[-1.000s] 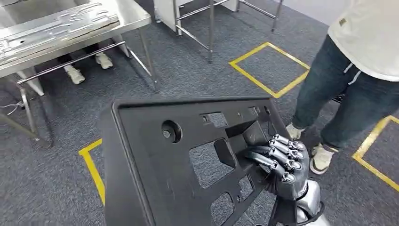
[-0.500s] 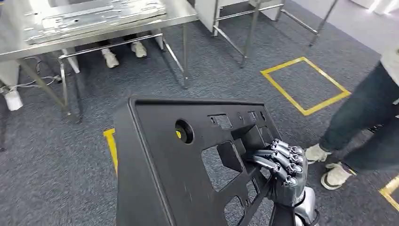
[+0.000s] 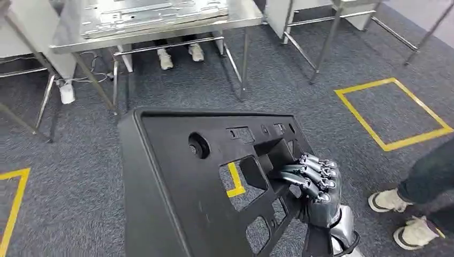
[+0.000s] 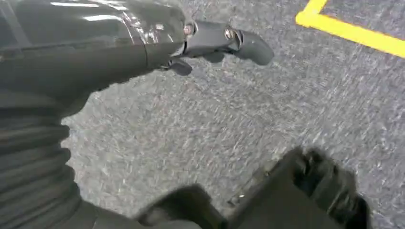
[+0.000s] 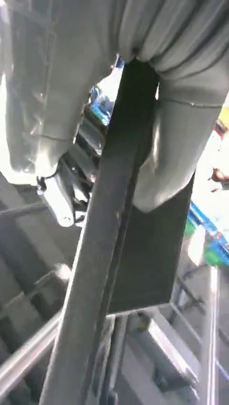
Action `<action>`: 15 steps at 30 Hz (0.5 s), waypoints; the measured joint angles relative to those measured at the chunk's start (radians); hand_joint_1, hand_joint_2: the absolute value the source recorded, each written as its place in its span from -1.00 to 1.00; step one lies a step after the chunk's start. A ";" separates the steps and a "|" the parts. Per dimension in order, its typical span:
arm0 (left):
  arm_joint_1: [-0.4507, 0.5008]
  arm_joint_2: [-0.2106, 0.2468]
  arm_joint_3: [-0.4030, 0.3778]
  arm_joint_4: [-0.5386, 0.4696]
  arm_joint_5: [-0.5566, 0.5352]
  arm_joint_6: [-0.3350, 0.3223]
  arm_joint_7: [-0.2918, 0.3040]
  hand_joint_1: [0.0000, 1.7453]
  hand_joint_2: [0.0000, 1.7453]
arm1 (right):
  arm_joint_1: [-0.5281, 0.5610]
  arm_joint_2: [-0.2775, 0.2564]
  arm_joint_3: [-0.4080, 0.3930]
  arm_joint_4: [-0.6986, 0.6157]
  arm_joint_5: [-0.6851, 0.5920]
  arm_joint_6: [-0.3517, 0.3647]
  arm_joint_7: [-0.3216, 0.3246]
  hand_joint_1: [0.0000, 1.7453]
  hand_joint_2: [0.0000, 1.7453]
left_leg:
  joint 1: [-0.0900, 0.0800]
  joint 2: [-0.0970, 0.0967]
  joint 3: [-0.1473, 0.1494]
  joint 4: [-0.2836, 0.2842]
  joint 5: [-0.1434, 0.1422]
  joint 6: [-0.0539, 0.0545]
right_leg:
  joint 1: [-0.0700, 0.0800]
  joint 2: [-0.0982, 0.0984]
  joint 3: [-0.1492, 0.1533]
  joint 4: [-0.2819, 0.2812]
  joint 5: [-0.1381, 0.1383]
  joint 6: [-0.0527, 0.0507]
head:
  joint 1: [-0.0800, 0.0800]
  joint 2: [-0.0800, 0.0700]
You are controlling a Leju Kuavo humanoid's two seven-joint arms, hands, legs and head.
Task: Take the parts from the cabinet and place them on the table.
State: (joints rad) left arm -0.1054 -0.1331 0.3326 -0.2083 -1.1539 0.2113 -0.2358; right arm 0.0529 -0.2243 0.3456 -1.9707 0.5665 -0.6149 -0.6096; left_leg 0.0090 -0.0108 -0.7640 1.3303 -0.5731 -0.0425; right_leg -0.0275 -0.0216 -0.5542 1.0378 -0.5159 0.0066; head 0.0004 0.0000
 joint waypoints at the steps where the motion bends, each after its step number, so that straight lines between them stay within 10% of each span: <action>1: 0.001 -0.004 0.000 0.000 0.001 -0.001 -0.004 -1.00 1.00 | -0.006 -0.001 0.000 0.002 0.003 0.008 0.000 1.00 1.00 | 0.002 0.002 -0.007 0.024 0.001 -0.002 | 0.000 -0.015 0.000 0.000 -0.001 0.000 | 0.000 0.000; 4: 0.006 -0.009 0.000 0.001 0.002 -0.004 0.004 -1.00 1.00 | -0.025 -0.002 0.000 0.007 0.012 0.028 0.004 1.00 1.00 | 0.011 0.022 0.091 -0.152 0.093 -0.005 | -0.005 -0.051 0.009 0.001 -0.008 0.009 | 0.000 0.000; 6: 0.010 -0.016 0.000 0.002 0.002 -0.012 0.010 -1.00 1.00 | -0.036 -0.008 -0.002 0.007 0.019 0.036 0.008 1.00 1.00 | -0.004 0.105 0.142 -0.254 0.102 -0.007 | 0.005 -0.069 0.015 0.003 -0.016 0.022 | -0.005 0.000; 10: 0.011 -0.029 0.000 0.003 0.001 -0.023 0.015 -1.00 1.00 | -0.053 -0.030 -0.018 0.007 0.042 0.039 0.020 1.00 1.00 | -0.005 0.046 0.130 -0.256 0.107 0.026 | 0.010 -0.112 0.030 -0.008 -0.020 0.037 | 0.000 0.000; 13: 0.011 -0.033 0.002 0.003 0.009 -0.034 0.030 -1.00 1.00 | -0.058 -0.056 -0.042 0.000 0.050 0.040 0.031 1.00 1.00 | 0.002 0.014 0.132 -0.260 0.111 0.044 | 0.006 -0.016 -0.011 0.085 -0.088 0.043 | 0.005 0.000; 15: 0.012 -0.036 0.002 0.003 0.014 -0.041 0.038 -1.00 1.00 | -0.052 -0.074 -0.056 -0.003 0.060 0.048 0.041 1.00 1.00 | 0.000 -0.013 0.130 -0.260 0.112 0.049 | 0.008 0.002 -0.097 0.246 -0.149 0.042 | 0.014 0.000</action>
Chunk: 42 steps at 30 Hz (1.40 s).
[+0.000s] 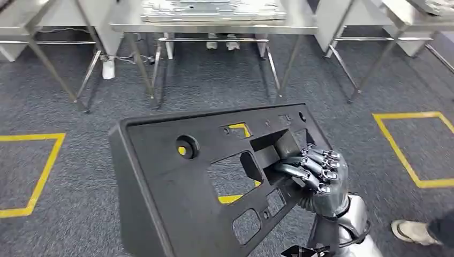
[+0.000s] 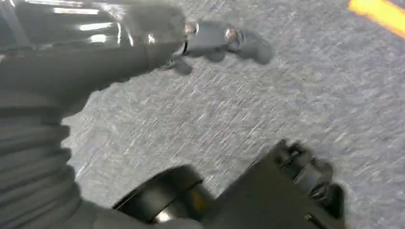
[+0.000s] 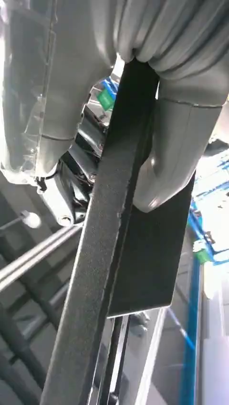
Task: Take the parts from the cabinet and place them on the table.
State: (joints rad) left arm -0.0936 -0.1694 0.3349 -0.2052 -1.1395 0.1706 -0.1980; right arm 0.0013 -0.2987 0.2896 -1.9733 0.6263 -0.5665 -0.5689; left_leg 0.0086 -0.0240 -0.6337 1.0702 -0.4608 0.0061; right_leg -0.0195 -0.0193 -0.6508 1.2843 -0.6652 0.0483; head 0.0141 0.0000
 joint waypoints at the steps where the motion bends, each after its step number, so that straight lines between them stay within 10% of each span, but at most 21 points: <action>1: 0.001 0.000 0.000 0.001 0.000 -0.003 0.002 -1.00 1.00 | 0.007 -0.006 -0.005 -0.004 0.004 0.004 0.005 1.00 1.00 | -0.001 -0.014 0.000 0.000 0.001 0.001 | 0.000 0.002 -0.028 0.046 -0.003 -0.001 | 0.000 0.000; 3: 0.001 0.000 0.001 0.002 -0.003 -0.007 0.004 -1.00 1.00 | 0.016 -0.019 -0.013 -0.016 0.013 0.015 0.012 1.00 1.00 | -0.001 -0.037 0.002 0.000 0.001 0.001 | 0.002 0.003 -0.022 0.003 0.054 -0.006 | 0.002 0.000; 6: 0.003 0.000 0.001 0.002 -0.004 -0.008 0.007 -1.00 1.00 | 0.016 -0.034 -0.020 -0.037 0.013 0.028 0.014 1.00 1.00 | -0.002 -0.057 0.006 0.001 0.000 0.000 | 0.002 0.026 0.067 -0.220 0.167 -0.016 | 0.014 0.000; 25: 0.001 -0.001 0.014 0.002 -0.010 -0.009 -0.015 -1.00 1.00 | 0.006 -0.036 0.001 -0.044 -0.001 0.012 0.004 1.00 1.00 | -0.007 -0.055 0.014 -0.027 0.012 0.001 | -0.001 0.033 0.071 -0.246 0.161 -0.002 | 0.000 0.000; 29: 0.004 0.000 0.014 0.002 -0.013 -0.009 -0.009 -1.00 1.00 | 0.005 -0.036 0.006 -0.042 -0.001 0.008 0.004 1.00 1.00 | -0.003 -0.047 0.018 -0.032 0.012 0.006 | -0.003 0.031 -0.035 -0.029 0.044 0.001 | 0.013 0.000; 31: 0.005 0.000 0.014 0.002 -0.016 -0.009 -0.003 -1.00 1.00 | 0.017 -0.036 0.006 -0.041 -0.001 0.003 0.003 1.00 1.00 | -0.001 -0.047 0.018 -0.031 0.011 0.006 | -0.004 0.031 -0.073 0.039 0.038 0.004 | 0.014 0.000; 35: 0.005 0.000 0.014 0.002 -0.022 -0.009 -0.002 -1.00 1.00 | 0.042 -0.036 0.003 -0.041 0.001 -0.011 -0.004 1.00 1.00 | 0.007 -0.054 0.022 -0.021 -0.001 -0.014 | -0.016 0.033 0.065 -0.243 0.172 0.016 | 0.020 0.000; 40: 0.006 0.002 0.014 0.002 -0.023 -0.009 -0.001 -1.00 1.00 | 0.055 -0.036 0.001 -0.042 0.002 -0.015 -0.009 1.00 1.00 | 0.004 -0.062 0.027 -0.029 -0.004 -0.039 | -0.016 0.033 0.073 -0.248 0.166 -0.019 | 0.011 0.000; 42: 0.006 0.002 0.014 0.002 -0.025 -0.008 -0.001 -1.00 1.00 | 0.057 -0.036 -0.001 -0.042 0.002 -0.015 -0.011 1.00 1.00 | -0.002 -0.015 0.008 0.033 -0.041 -0.041 | -0.018 0.024 0.082 -0.249 0.161 -0.033 | 0.000 0.000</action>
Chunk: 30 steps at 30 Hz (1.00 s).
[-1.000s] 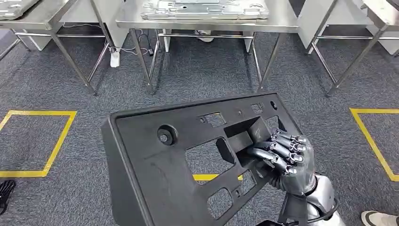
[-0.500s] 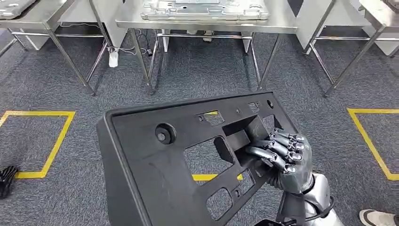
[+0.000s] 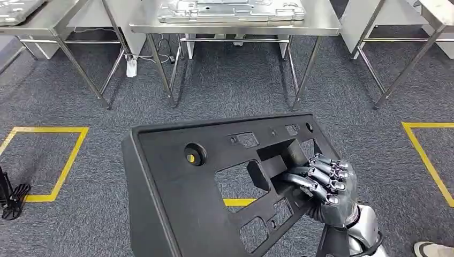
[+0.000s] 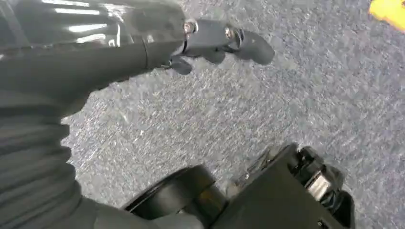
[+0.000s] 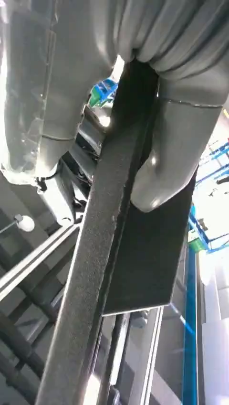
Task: Take the parts from the cabinet and place them on the table.
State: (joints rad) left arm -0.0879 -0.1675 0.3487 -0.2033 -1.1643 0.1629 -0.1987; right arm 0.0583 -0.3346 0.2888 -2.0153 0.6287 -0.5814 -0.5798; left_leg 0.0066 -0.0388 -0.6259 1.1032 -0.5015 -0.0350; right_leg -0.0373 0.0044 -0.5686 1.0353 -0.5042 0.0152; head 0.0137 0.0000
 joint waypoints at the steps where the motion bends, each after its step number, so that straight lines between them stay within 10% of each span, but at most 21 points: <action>1: -0.001 0.002 0.000 0.000 0.000 0.002 0.000 -1.00 1.00 | 0.002 0.000 -0.001 0.000 0.000 0.000 0.000 1.00 1.00 | 0.000 0.009 -0.031 0.073 -0.036 -0.001 | 0.001 -0.005 0.004 0.000 -0.003 -0.004 | -0.006 0.000; 4: -0.011 0.003 0.000 0.000 0.000 0.004 -0.001 -1.00 1.00 | 0.007 0.000 -0.001 0.000 0.000 0.001 -0.001 1.00 1.00 | 0.001 0.014 -0.111 0.254 -0.088 -0.003 | 0.004 -0.016 0.015 0.000 -0.012 -0.008 | -0.006 0.000; 8: -0.004 0.004 0.000 0.000 -0.003 0.003 0.003 -1.00 1.00 | 0.007 0.002 -0.001 0.000 0.000 0.001 -0.005 1.00 1.00 | 0.013 0.039 0.006 -0.006 0.053 -0.008 | -0.003 -0.016 0.043 0.002 -0.034 0.010 | -0.009 0.000; 9: -0.002 0.001 -0.001 0.003 -0.004 -0.001 0.003 -1.00 1.00 | 0.006 0.002 -0.001 0.000 0.000 0.001 -0.006 1.00 1.00 | 0.005 0.045 0.010 -0.010 0.035 -0.013 | 0.008 -0.015 0.041 0.006 -0.038 0.017 | -0.015 0.000; 14: -0.002 -0.002 -0.001 0.003 -0.006 -0.001 0.000 -1.00 1.00 | 0.006 0.003 -0.003 0.000 0.007 -0.005 -0.010 1.00 1.00 | 0.009 0.029 0.017 -0.033 0.016 0.023 | 0.005 -0.022 0.041 0.000 -0.047 0.035 | -0.004 0.000; 18: -0.002 -0.002 -0.002 0.003 -0.009 -0.002 0.000 -1.00 1.00 | 0.008 0.004 -0.003 0.000 0.010 -0.008 -0.010 1.00 1.00 | 0.005 0.029 0.023 -0.033 0.006 0.042 | 0.010 -0.020 -0.116 0.273 -0.150 0.034 | 0.010 0.000; 20: -0.001 -0.002 -0.002 0.003 -0.009 -0.002 0.000 -1.00 1.00 | 0.008 0.005 -0.003 0.001 0.005 -0.006 -0.010 1.00 1.00 | 0.003 0.024 0.030 -0.033 0.001 0.046 | 0.011 -0.020 -0.161 0.313 -0.123 0.033 | 0.010 0.000; 23: -0.001 -0.002 -0.002 0.003 -0.012 -0.002 0.000 -1.00 1.00 | 0.007 0.005 -0.003 0.000 -0.017 0.003 -0.011 1.00 1.00 | 0.003 0.014 0.051 -0.033 -0.012 0.042 | 0.013 -0.019 -0.084 0.096 0.032 0.025 | 0.015 0.000; 28: 0.001 -0.004 -0.002 0.004 -0.013 0.002 0.000 -1.00 1.00 | 0.005 0.008 -0.002 -0.002 -0.045 0.009 -0.017 1.00 1.00 | -0.004 0.018 0.058 -0.046 -0.019 0.020 | 0.025 -0.014 -0.054 0.022 0.020 0.017 | 0.015 0.000; 30: 0.000 -0.004 -0.003 0.003 -0.014 0.002 0.000 -1.00 1.00 | 0.005 0.011 -0.002 -0.002 -0.047 0.010 -0.018 1.00 1.00 | -0.003 0.024 0.063 -0.030 -0.032 0.008 | 0.007 -0.011 -0.040 0.012 0.020 0.010 | 0.012 0.000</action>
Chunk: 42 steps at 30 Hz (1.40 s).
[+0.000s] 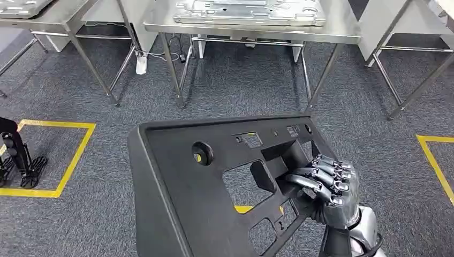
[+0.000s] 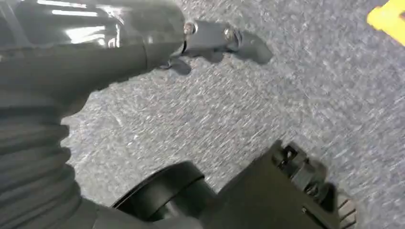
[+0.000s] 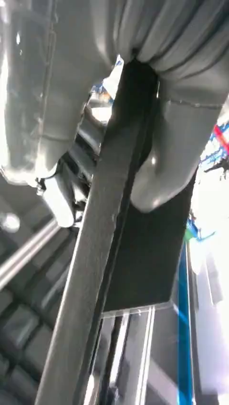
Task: Take the parts from the cabinet and place them on the table.
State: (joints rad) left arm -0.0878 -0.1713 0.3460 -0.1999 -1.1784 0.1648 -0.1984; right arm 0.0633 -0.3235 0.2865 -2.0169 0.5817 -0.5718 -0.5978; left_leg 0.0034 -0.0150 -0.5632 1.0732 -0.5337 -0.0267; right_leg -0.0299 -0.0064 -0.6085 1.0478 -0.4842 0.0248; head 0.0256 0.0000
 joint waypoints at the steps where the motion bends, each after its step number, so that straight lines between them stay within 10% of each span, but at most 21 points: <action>1: 0.000 0.000 0.000 0.000 0.000 0.000 -0.001 -1.00 1.00 | -0.001 0.002 0.000 0.000 -0.001 0.000 0.000 1.00 1.00 | -0.001 0.003 -0.019 0.043 -0.023 -0.002 | -0.001 0.001 0.005 0.000 -0.005 -0.009 | -0.007 0.000; 3: -0.005 0.000 0.000 0.000 0.002 0.002 -0.004 -1.00 1.00 | 0.000 0.004 0.000 0.000 -0.001 0.000 0.000 1.00 1.00 | 0.000 0.003 -0.097 0.209 -0.096 -0.006 | -0.001 0.001 0.016 0.000 -0.012 -0.016 | -0.012 0.000; 5: -0.014 0.000 0.001 0.000 0.002 0.002 -0.004 -1.00 1.00 | 0.001 0.006 0.000 0.000 -0.001 0.001 0.000 1.00 1.00 | 0.004 0.004 -0.142 0.296 -0.106 -0.010 | -0.002 0.007 0.026 0.000 -0.018 -0.016 | -0.014 0.000; 9: -0.005 0.000 0.000 0.001 0.001 0.000 0.000 -1.00 1.00 | 0.001 0.012 0.001 0.000 -0.001 0.001 0.000 1.00 1.00 | 0.028 -0.008 -0.042 0.037 0.057 -0.026 | -0.013 0.036 0.051 0.002 -0.038 0.005 | -0.017 0.000; 10: -0.002 -0.001 0.001 0.003 0.001 0.000 0.000 -1.00 1.00 | 0.000 0.012 0.001 0.000 -0.001 0.001 0.000 1.00 1.00 | 0.029 -0.032 -0.038 0.034 0.036 -0.032 | -0.010 0.040 0.048 0.006 -0.040 0.011 | -0.021 0.000; 15: -0.003 -0.003 0.000 0.002 0.001 0.000 -0.004 -1.00 1.00 | 0.002 0.014 -0.001 0.000 -0.009 0.002 -0.003 1.00 1.00 | 0.023 -0.012 -0.025 0.001 0.022 0.011 | -0.009 0.049 0.037 0.004 -0.042 0.031 | -0.017 0.000; 19: 0.000 -0.003 0.001 0.002 0.001 0.000 -0.002 -1.00 1.00 | 0.003 0.016 -0.001 0.000 -0.024 0.013 -0.004 1.00 1.00 | 0.015 0.016 -0.015 0.000 0.010 0.029 | 0.000 0.023 -0.110 0.259 -0.134 0.030 | -0.002 0.000; 21: 0.001 -0.003 0.001 0.002 0.001 0.000 -0.002 -1.00 1.00 | 0.006 0.017 -0.001 0.000 -0.026 0.014 -0.005 1.00 1.00 | 0.010 0.029 -0.007 0.000 0.002 0.033 | 0.003 0.022 -0.151 0.294 -0.108 0.027 | -0.001 0.000; 24: 0.002 -0.003 0.000 0.002 0.000 0.000 -0.002 -1.00 1.00 | 0.006 0.018 -0.002 0.000 -0.026 0.014 -0.005 1.00 1.00 | 0.008 0.045 0.022 -0.001 -0.018 0.029 | 0.016 -0.006 -0.062 0.069 0.043 0.012 | 0.005 0.000; 25: 0.004 -0.003 0.001 0.003 0.000 0.000 -0.001 -1.00 1.00 | 0.006 0.018 -0.002 0.000 -0.027 0.014 -0.005 1.00 1.00 | 0.005 0.050 0.027 -0.005 -0.023 0.025 | 0.027 -0.044 -0.049 0.048 0.027 0.003 | 0.006 0.000; 29: 0.002 -0.003 0.000 0.002 0.000 0.000 -0.001 -1.00 1.00 | 0.007 0.020 -0.003 -0.003 -0.027 0.014 -0.005 1.00 1.00 | -0.003 0.080 0.040 -0.020 -0.031 0.008 | 0.035 -0.021 -0.037 0.019 0.012 -0.007 | 0.004 0.000; 31: 0.002 -0.003 0.000 0.001 0.000 0.000 -0.002 -1.00 1.00 | 0.008 0.022 -0.003 -0.007 -0.027 0.014 -0.005 1.00 1.00 | -0.003 0.052 0.045 0.009 -0.051 -0.002 | 0.014 -0.010 -0.010 0.005 0.009 -0.017 | -0.001 0.000; 35: -0.004 -0.003 0.001 0.002 0.003 0.000 -0.008 -1.00 1.00 | 0.008 0.026 -0.005 -0.007 -0.018 0.013 -0.006 1.00 1.00 | 0.001 0.019 -0.106 0.284 -0.144 -0.007 | 0.012 0.005 0.006 0.005 -0.005 -0.032 | -0.014 0.000; 37: -0.006 -0.003 0.001 0.002 0.003 0.000 -0.007 -1.00 1.00 | 0.009 0.028 -0.005 -0.007 -0.008 0.013 -0.006 1.00 1.00 | 0.008 0.020 -0.102 0.245 -0.083 -0.012 | 0.007 0.019 0.021 0.005 -0.015 -0.025 | -0.015 0.000; 39: -0.003 -0.003 0.001 0.002 0.001 -0.001 -0.004 -1.00 1.00 | 0.012 0.030 -0.006 -0.007 -0.005 0.012 -0.006 1.00 1.00 | 0.020 0.019 -0.046 0.085 0.024 -0.019 | 0.000 0.027 0.040 0.009 -0.028 -0.014 | -0.016 0.000; 41: 0.002 -0.006 0.001 0.005 0.001 -0.003 -0.004 -1.00 1.00 | 0.011 0.031 -0.007 -0.007 -0.003 0.010 -0.006 1.00 1.00 | 0.022 0.003 -0.020 0.009 0.022 -0.024 | 0.008 0.034 0.034 0.020 -0.039 0.001 | -0.026 0.000; 42: 0.001 -0.006 0.002 0.005 0.001 -0.004 -0.005 -1.00 1.00 | 0.013 0.032 -0.010 -0.008 0.000 0.007 -0.006 1.00 1.00 | 0.020 0.005 -0.025 0.010 0.013 -0.007 | 0.008 0.034 0.029 0.014 -0.035 0.005 | -0.023 0.000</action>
State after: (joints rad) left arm -0.0872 -0.1778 0.3475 -0.1949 -1.1772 0.1610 -0.2029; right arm 0.0766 -0.2919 0.2766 -2.0245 0.5821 -0.5653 -0.6039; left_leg 0.0234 -0.0101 -0.5887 1.0834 -0.5203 -0.0334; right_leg -0.0223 0.0274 -0.5796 1.0622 -0.5188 0.0302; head 0.0029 0.0000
